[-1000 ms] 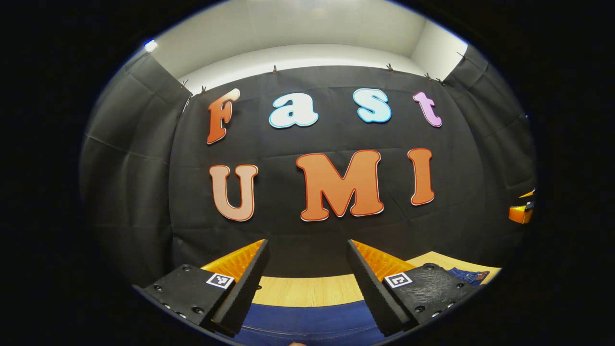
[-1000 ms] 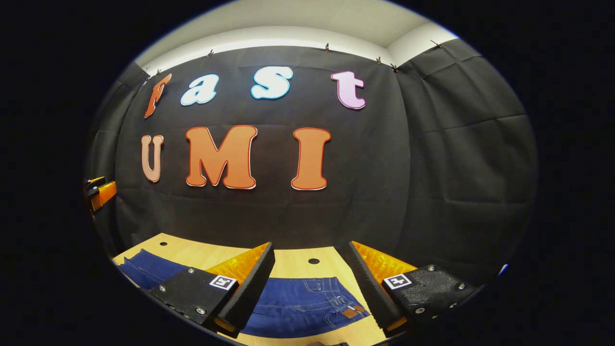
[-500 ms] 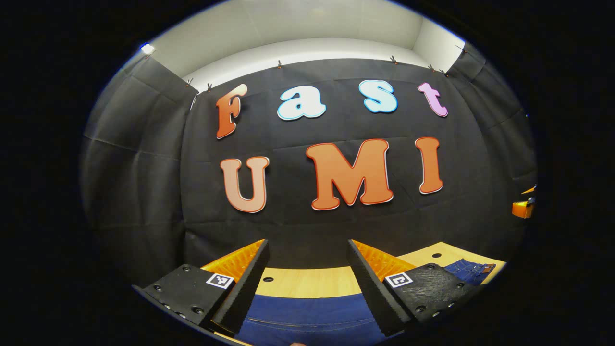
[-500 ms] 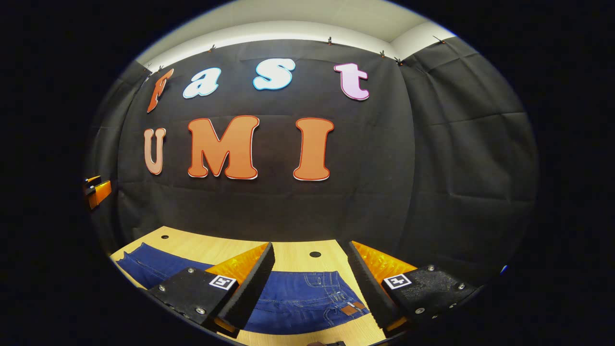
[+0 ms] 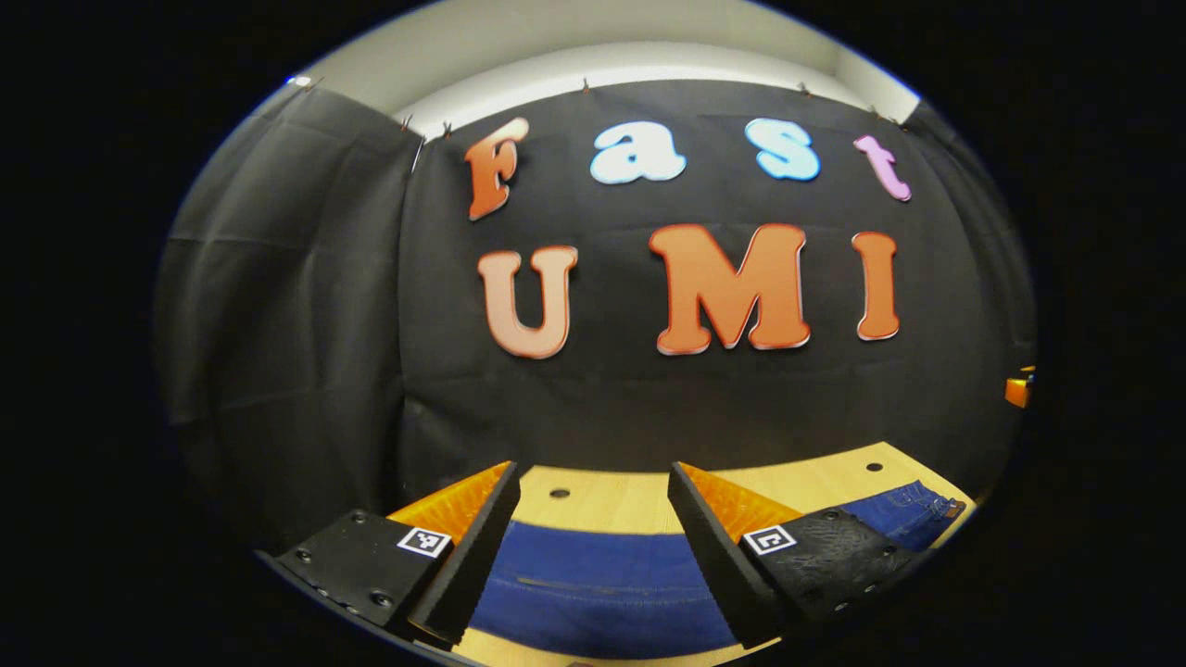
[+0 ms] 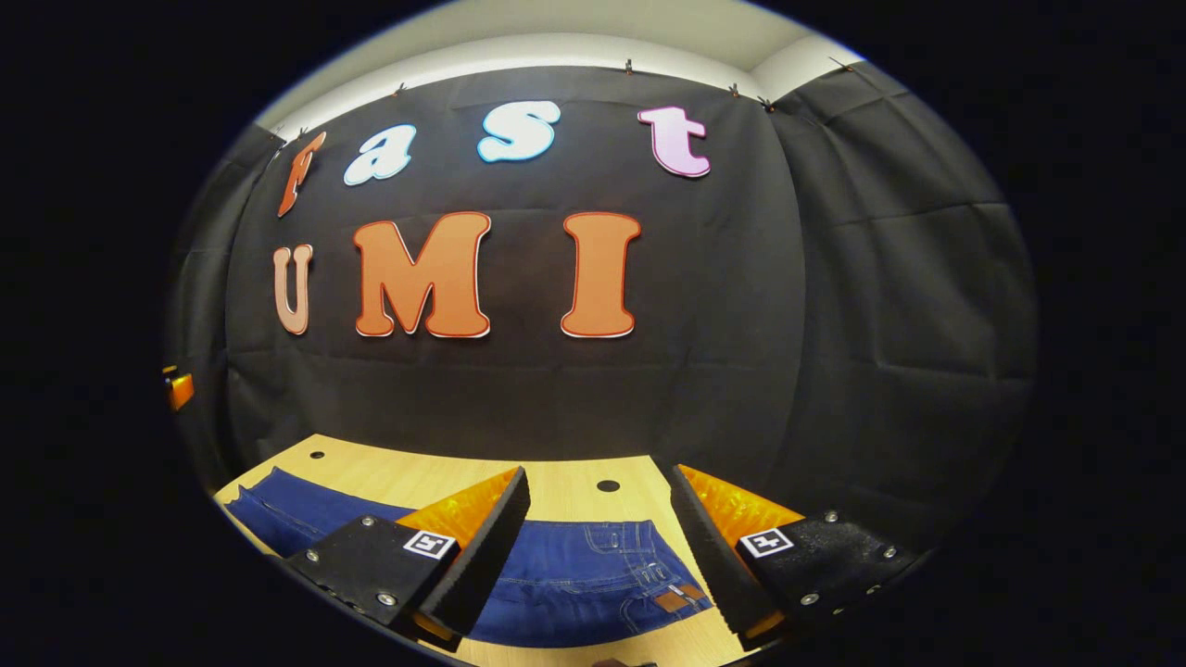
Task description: Grasp the waist and the cuffs of the jeans and fold them to make the two legs overlap; first hold the waist and fold one-third of the jeans toward the cuffs, then hold the cuffs and fold the remaining one-third in the same direction to finish folding.
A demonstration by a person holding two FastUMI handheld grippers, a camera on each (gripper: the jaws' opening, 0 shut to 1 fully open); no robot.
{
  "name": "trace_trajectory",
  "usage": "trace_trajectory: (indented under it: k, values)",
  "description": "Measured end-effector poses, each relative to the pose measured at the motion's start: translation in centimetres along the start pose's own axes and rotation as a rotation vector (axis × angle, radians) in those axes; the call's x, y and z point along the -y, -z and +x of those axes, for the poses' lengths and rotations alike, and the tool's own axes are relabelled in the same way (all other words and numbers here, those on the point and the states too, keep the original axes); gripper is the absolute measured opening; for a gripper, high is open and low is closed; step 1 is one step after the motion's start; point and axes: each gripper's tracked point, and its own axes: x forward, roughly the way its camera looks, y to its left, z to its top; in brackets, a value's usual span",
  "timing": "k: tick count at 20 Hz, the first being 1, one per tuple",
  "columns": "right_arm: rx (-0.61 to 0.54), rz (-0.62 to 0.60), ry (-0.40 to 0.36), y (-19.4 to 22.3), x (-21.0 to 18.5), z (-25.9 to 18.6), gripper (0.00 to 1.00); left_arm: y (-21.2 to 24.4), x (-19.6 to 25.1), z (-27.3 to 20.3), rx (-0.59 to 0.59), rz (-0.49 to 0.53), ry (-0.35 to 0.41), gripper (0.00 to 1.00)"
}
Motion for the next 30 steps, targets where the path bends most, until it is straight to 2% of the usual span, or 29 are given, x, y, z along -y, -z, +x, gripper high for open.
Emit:
trace_trajectory:
  k: [7, 10, 13, 15, 18, 25, 29, 30]
  values:
    - [-0.117, -0.004, -0.047, 4.6, 0.5, 1.4, 0.96, 8.8, -5.8, 0.4, -0.266, -0.178, -0.136, 1.00]
    - [-0.214, 0.030, -0.040, 7.2, 1.0, 1.8, 0.96, 13.2, -8.4, 0.9, -0.398, -0.322, -0.173, 0.98]
    - [-0.311, 0.104, -0.007, 9.6, 1.4, 2.4, 0.96, 17.3, -10.7, 2.7, -0.529, -0.501, -0.199, 0.98]
    - [-0.374, 0.133, 0.015, 11.1, 1.6, 2.7, 0.96, 20.3, -12.5, 3.1, -0.615, -0.609, -0.243, 0.98]
    - [-0.467, 0.169, 0.052, 13.4, 1.5, 3.0, 0.96, 23.1, -13.1, 3.2, -0.719, -0.749, -0.290, 0.98]
    - [-0.638, 0.319, 0.132, 18.3, 0.1, 3.5, 0.97, 27.3, -14.2, 3.8, -0.922, -0.980, -0.351, 0.98]
    - [-0.700, 0.369, 0.188, 19.7, -0.9, 3.4, 0.98, 29.4, -15.1, 4.4, -0.973, -1.071, -0.341, 0.97]
    - [-0.705, 0.385, 0.203, 20.1, -1.0, 3.4, 0.98, 29.5, -15.5, 5.2, -0.946, -1.094, -0.318, 0.97]
